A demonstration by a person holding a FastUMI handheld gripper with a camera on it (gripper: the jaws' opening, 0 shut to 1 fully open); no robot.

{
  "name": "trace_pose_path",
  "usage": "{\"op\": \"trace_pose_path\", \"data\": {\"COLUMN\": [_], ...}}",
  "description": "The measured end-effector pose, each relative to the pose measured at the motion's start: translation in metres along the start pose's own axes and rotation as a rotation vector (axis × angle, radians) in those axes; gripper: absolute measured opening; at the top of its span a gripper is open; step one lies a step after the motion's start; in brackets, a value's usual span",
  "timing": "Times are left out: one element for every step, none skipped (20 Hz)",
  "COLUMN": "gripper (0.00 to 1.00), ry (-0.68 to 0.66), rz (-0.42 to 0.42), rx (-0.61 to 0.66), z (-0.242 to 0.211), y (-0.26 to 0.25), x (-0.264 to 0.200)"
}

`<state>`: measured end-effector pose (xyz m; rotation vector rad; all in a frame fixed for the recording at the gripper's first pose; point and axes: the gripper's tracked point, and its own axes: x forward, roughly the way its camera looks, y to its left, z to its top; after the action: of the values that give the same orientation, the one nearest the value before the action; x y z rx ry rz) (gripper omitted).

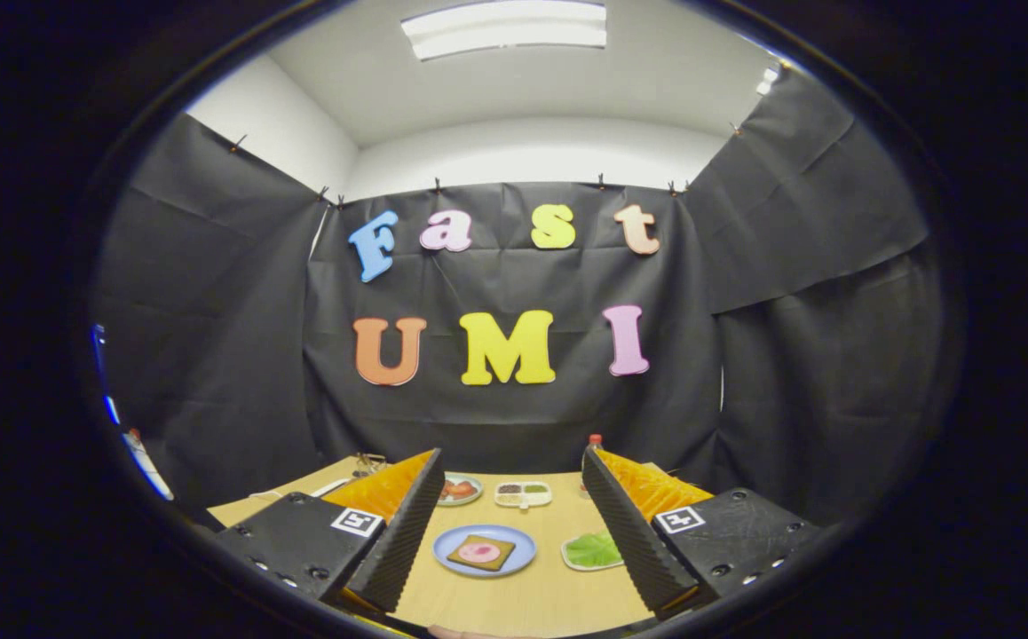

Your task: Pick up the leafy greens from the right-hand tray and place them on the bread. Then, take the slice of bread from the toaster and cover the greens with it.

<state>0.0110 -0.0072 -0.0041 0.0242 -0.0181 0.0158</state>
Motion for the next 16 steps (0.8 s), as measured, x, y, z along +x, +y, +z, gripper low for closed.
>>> {"op": "trace_pose_path", "data": {"gripper": [0.95, 0.95, 0.95, 0.95, 0.95, 0.95, 0.96, 0.96, 0.96, 0.96, 0.96, 0.96, 0.96, 0.96, 0.96, 0.96], "ry": [0.013, 0.023, 0.028, 0.032, 0.037, 0.044, 0.053, 0.069, 0.091, 0.115, 0.145, 0.176, 0.211, 0.247, 0.284, 0.321], "rz": [-0.01, -0.023, -0.03, -0.028, -0.027, -0.027, -0.041, -0.066, -0.087, -0.105, -0.117, -0.128, -0.139, -0.15, -0.16, -0.167], "rx": [-0.01, -0.019, -0.024, -0.019, -0.009, -0.001, 0.007, 0.006, -0.001, -0.012, -0.022, -0.03, -0.035, -0.036, -0.035, -0.033], "z": [-0.004, -0.005, -0.006, -0.005, -0.006, -0.007, -0.011, -0.015, -0.023, -0.03, -0.042, -0.054, -0.069, -0.083, -0.099, -0.115], "y": [-0.005, -0.01, -0.013, -0.016, -0.019, -0.026, -0.035, -0.046, -0.057, -0.065, -0.072, -0.079, -0.087, -0.096, -0.105, -0.113], "x": [0.004, 0.009, 0.014, 0.02, 0.028, 0.035, 0.044, 0.053, 0.064, 0.073, 0.083, 0.094, 0.106, 0.117, 0.128, 0.138]}}
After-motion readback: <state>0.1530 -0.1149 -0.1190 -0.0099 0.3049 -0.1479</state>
